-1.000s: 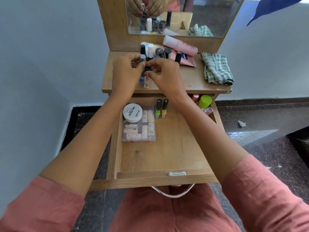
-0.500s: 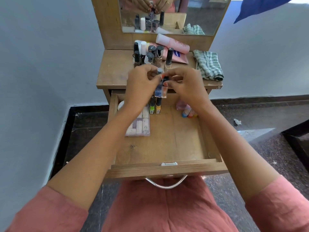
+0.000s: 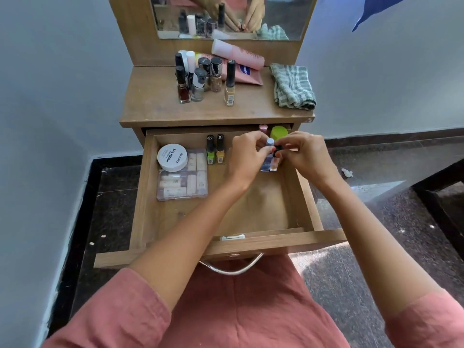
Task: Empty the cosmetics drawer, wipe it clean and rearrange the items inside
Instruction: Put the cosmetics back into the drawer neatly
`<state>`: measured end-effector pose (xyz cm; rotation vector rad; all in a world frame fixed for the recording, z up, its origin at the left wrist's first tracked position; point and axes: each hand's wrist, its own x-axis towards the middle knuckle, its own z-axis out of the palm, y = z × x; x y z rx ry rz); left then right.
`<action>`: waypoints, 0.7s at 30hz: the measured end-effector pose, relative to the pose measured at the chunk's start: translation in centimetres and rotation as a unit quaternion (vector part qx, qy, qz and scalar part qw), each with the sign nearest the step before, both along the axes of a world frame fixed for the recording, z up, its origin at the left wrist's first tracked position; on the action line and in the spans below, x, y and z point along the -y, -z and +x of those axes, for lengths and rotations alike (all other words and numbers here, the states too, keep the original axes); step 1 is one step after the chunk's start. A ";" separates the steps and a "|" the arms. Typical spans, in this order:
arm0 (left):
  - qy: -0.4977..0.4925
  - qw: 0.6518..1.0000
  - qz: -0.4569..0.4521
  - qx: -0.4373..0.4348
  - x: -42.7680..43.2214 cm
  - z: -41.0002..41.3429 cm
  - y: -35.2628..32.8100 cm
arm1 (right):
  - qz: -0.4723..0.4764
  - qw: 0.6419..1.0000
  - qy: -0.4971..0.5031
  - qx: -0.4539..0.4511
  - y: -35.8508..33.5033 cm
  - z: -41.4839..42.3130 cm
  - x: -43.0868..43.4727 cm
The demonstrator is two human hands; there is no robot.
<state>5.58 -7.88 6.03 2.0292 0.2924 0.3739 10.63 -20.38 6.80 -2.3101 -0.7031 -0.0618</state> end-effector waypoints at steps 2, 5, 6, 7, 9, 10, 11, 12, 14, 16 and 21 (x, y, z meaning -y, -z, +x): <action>0.002 1.000 -0.002 -0.008 0.6 0.3 0.6 | -0.009 1.000 0.003 -0.001 0.7 0.1 0.7; 0.005 1.000 0.004 -0.019 1.5 0.7 1.3 | -0.018 1.000 0.007 0.009 1.4 0.2 1.5; 0.006 1.000 0.007 -0.024 1.7 0.7 1.5 | -0.022 1.000 0.008 0.011 1.5 0.1 1.7; 0.006 1.000 0.009 -0.027 1.9 0.8 1.7 | -0.027 1.000 0.009 0.012 1.7 0.1 1.8; 0.005 0.999 0.013 -0.031 2.3 1.0 2.0 | -0.044 0.999 0.014 0.012 2.0 0.2 2.0; 0.005 0.999 0.015 -0.035 2.4 1.1 2.2 | -0.057 0.998 0.016 0.015 2.1 0.2 2.0; 0.005 0.999 0.019 -0.039 2.5 1.1 2.3 | -0.070 0.997 0.018 0.019 2.3 0.3 1.9; 0.005 0.999 0.022 -0.042 2.7 1.2 2.4 | -0.081 0.996 0.021 0.024 2.4 0.3 1.9; 0.001 0.998 0.031 -0.047 2.8 1.3 2.4 | -0.098 0.994 0.027 0.039 2.6 0.4 1.7; -0.002 0.998 0.042 -0.050 3.0 1.3 2.4 | -0.112 0.992 0.034 0.052 2.7 0.4 1.6; -0.009 0.996 0.065 -0.059 3.2 1.6 2.5 | -0.150 0.985 0.035 0.082 3.0 0.5 1.3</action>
